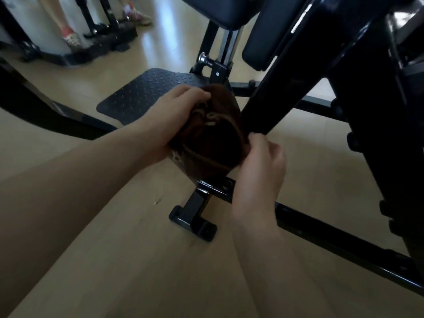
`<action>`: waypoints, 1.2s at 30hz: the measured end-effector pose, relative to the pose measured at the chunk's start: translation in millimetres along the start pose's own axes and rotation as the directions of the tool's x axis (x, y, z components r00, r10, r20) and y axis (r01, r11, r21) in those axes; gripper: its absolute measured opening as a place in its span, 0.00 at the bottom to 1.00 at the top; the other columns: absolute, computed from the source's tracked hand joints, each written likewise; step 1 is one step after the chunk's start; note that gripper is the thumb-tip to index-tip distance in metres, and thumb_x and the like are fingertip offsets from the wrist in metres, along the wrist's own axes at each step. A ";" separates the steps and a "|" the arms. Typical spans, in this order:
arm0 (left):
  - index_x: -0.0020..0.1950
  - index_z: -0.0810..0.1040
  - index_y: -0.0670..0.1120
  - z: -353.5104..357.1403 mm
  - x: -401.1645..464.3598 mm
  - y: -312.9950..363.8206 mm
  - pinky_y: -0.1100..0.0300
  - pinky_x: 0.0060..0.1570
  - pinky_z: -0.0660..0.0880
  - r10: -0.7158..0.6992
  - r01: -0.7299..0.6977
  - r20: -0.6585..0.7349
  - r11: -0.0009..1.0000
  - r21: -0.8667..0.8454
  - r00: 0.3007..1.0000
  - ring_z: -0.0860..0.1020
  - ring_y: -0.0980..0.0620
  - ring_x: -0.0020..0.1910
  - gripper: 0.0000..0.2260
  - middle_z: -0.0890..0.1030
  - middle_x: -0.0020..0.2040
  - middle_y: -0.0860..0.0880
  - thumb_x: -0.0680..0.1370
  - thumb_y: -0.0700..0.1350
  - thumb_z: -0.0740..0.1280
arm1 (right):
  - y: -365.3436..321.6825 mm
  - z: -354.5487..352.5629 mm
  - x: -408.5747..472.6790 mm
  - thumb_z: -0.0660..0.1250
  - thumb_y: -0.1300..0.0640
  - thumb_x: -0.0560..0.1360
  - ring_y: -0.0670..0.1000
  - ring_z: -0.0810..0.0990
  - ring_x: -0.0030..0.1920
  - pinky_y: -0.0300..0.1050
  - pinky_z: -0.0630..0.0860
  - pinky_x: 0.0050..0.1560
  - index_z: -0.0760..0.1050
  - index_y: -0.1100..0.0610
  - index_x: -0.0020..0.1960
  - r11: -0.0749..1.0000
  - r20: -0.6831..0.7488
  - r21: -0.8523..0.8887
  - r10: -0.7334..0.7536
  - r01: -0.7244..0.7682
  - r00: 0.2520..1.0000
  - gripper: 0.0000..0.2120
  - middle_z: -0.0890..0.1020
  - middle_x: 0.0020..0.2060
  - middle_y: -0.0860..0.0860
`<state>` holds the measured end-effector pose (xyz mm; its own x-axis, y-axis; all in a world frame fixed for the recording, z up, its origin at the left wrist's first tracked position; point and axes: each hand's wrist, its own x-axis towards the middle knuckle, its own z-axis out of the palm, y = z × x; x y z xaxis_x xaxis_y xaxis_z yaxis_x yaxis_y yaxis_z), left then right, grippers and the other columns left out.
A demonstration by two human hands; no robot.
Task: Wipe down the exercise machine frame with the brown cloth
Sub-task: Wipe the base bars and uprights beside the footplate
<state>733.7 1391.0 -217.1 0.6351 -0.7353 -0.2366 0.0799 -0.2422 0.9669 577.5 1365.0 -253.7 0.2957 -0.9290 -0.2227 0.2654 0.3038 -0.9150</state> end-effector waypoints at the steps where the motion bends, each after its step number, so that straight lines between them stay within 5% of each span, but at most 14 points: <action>1: 0.62 0.80 0.51 3.6 5.6 2.9 0.56 0.37 0.81 0.003 -0.002 0.016 0.998 -0.064 1.000 0.87 0.46 0.46 0.12 0.85 0.54 0.43 0.80 0.53 0.67 | -3.4 -2.5 6.4 0.64 0.55 0.81 0.36 0.80 0.34 0.28 0.72 0.30 0.76 0.52 0.51 0.999 -0.059 -0.003 -0.033 0.033 0.998 0.02 0.81 0.42 0.48; 3: 0.69 0.77 0.46 13.1 15.3 10.3 0.54 0.42 0.82 0.033 -0.023 0.043 0.977 -0.213 0.999 0.86 0.43 0.52 0.18 0.84 0.58 0.42 0.81 0.52 0.65 | -10.9 -8.0 20.6 0.61 0.57 0.83 0.35 0.80 0.40 0.29 0.72 0.35 0.75 0.51 0.56 0.998 -0.117 -0.024 -0.069 0.066 0.991 0.06 0.81 0.48 0.47; 7: 0.68 0.79 0.42 33.0 31.0 21.9 0.48 0.49 0.83 0.103 -0.053 0.142 0.946 -0.320 0.984 0.85 0.40 0.52 0.24 0.84 0.57 0.40 0.75 0.52 0.66 | -18.6 -12.4 39.1 0.55 0.56 0.85 0.48 0.79 0.65 0.44 0.73 0.60 0.73 0.48 0.71 1.000 -0.082 0.020 -0.004 0.006 0.997 0.17 0.80 0.65 0.48; 11: 0.60 0.81 0.46 53.4 41.7 16.5 0.40 0.64 0.77 0.246 -0.206 0.205 0.959 -0.197 0.947 0.81 0.39 0.59 0.12 0.83 0.57 0.38 0.79 0.47 0.66 | -4.9 -11.1 32.4 0.53 0.54 0.85 0.47 0.81 0.64 0.50 0.74 0.67 0.75 0.49 0.71 0.989 -0.014 0.089 -0.114 0.115 0.993 0.19 0.83 0.63 0.46; 15: 0.59 0.79 0.61 55.4 40.1 -4.7 0.60 0.52 0.81 0.366 -0.299 0.326 0.924 -0.238 0.871 0.84 0.54 0.54 0.09 0.85 0.54 0.53 0.81 0.60 0.65 | 0.4 -5.3 30.7 0.49 0.52 0.87 0.46 0.79 0.67 0.52 0.73 0.69 0.74 0.49 0.72 0.986 -0.013 0.036 -0.160 0.161 0.987 0.20 0.83 0.64 0.46; 18: 0.56 0.78 0.61 56.5 40.5 -25.2 0.61 0.51 0.81 0.443 -0.369 0.282 0.887 -0.278 0.851 0.84 0.57 0.52 0.10 0.84 0.52 0.56 0.78 0.62 0.67 | 7.0 -2.3 28.1 0.48 0.50 0.88 0.46 0.79 0.66 0.53 0.72 0.71 0.74 0.50 0.71 0.986 -0.016 -0.026 -0.166 0.166 0.986 0.21 0.83 0.64 0.47; 21: 0.56 0.77 0.58 57.0 40.1 -57.1 0.61 0.49 0.80 0.442 -0.369 0.211 0.877 -0.308 0.872 0.83 0.56 0.52 0.09 0.83 0.50 0.56 0.79 0.59 0.66 | 10.4 -0.3 26.5 0.49 0.46 0.87 0.47 0.79 0.66 0.54 0.71 0.71 0.77 0.49 0.69 0.987 -0.019 -0.053 -0.151 0.150 0.988 0.21 0.83 0.62 0.48; 25: 0.52 0.76 0.67 41.4 47.2 -100.1 0.62 0.51 0.79 0.345 -0.295 0.200 0.924 -0.241 0.917 0.82 0.60 0.52 0.03 0.83 0.51 0.56 0.80 0.61 0.64 | 6.0 7.9 23.6 0.53 0.50 0.87 0.48 0.80 0.65 0.57 0.72 0.70 0.75 0.53 0.70 0.984 -0.053 -0.060 -0.168 0.165 0.984 0.18 0.83 0.62 0.49; 29: 0.57 0.76 0.57 34.6 47.2 -92.3 0.45 0.62 0.78 0.260 -0.228 0.215 0.960 -0.162 0.941 0.81 0.55 0.55 0.04 0.82 0.55 0.49 0.85 0.49 0.62 | -1.9 7.6 20.6 0.52 0.53 0.87 0.50 0.80 0.66 0.57 0.71 0.72 0.74 0.56 0.71 0.987 -0.057 -0.065 -0.150 0.146 0.987 0.19 0.84 0.62 0.51; 32: 0.58 0.76 0.57 44.5 30.1 -29.3 0.48 0.60 0.79 0.465 -0.435 0.236 0.884 -0.172 0.853 0.81 0.57 0.54 0.04 0.82 0.51 0.57 0.85 0.52 0.63 | -2.7 4.6 17.7 0.53 0.52 0.86 0.51 0.79 0.67 0.54 0.72 0.70 0.76 0.50 0.70 0.990 -0.015 -0.041 -0.139 0.138 0.990 0.19 0.84 0.62 0.48; 36: 0.55 0.74 0.53 75.5 1.2 72.2 0.57 0.53 0.78 0.770 -0.750 0.212 0.636 -0.183 0.602 0.80 0.58 0.51 0.04 0.79 0.48 0.58 0.84 0.52 0.63 | -4.3 6.2 17.7 0.65 0.47 0.77 0.49 0.79 0.66 0.57 0.70 0.74 0.78 0.46 0.65 0.986 -0.013 -0.004 -0.165 0.165 0.986 0.17 0.83 0.62 0.47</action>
<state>682.2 1324.8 -154.7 0.2807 -0.7631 0.5822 -0.2845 0.5132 0.8098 587.3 1348.5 -251.6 0.2361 -0.9690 -0.0734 0.3072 0.1461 -0.9404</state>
